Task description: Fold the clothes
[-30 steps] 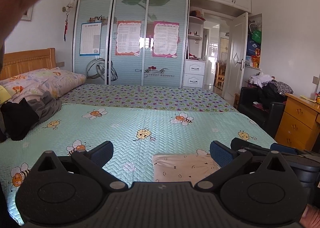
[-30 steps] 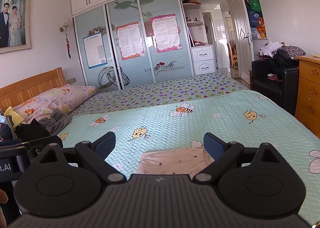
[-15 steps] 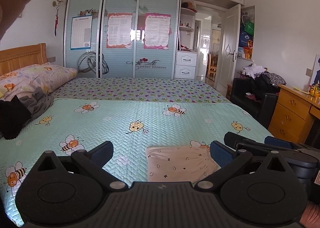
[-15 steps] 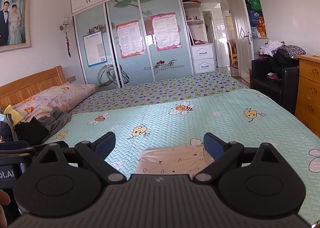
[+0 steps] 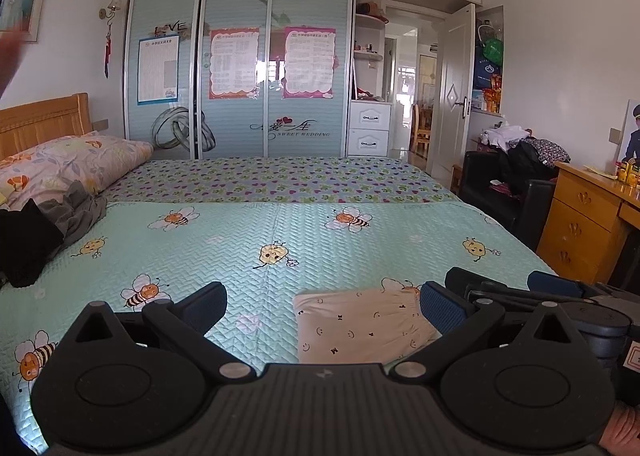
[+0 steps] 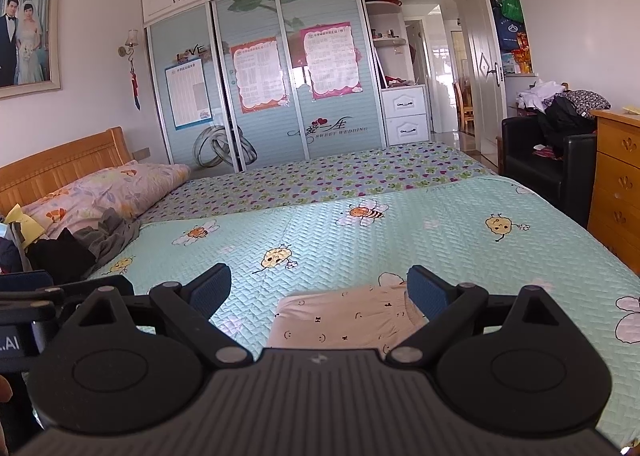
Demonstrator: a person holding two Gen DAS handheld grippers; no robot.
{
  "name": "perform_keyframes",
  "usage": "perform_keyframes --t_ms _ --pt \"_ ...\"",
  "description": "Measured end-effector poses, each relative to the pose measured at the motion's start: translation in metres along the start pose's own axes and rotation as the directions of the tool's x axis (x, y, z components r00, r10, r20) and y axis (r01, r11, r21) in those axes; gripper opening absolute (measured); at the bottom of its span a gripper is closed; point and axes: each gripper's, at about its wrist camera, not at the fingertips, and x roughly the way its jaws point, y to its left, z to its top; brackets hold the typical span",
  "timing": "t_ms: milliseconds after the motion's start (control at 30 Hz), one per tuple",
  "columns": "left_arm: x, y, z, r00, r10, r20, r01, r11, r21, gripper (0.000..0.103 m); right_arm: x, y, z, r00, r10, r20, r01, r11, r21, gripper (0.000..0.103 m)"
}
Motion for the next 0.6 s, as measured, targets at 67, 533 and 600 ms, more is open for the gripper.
perform_keyframes --t_ms 67,533,600 --pt "-0.0002 -0.0006 -0.0005 1.0 -0.001 -0.001 0.001 1.0 0.002 0.102 0.0007 0.0003 -0.0013 1.0 -0.001 -0.003 0.001 1.0 0.0 0.095" --pt "-0.0054 -0.0005 0.0003 1.0 0.002 0.012 -0.002 1.0 0.004 0.102 0.0003 0.0026 -0.0056 1.0 0.001 -0.008 -0.001 1.0 -0.001 0.095" --pt "-0.0059 -0.0006 0.0006 1.0 0.001 0.013 -0.001 1.0 0.007 0.102 0.0 0.0029 -0.0056 1.0 0.001 -0.008 -0.001 1.0 -0.001 0.095"
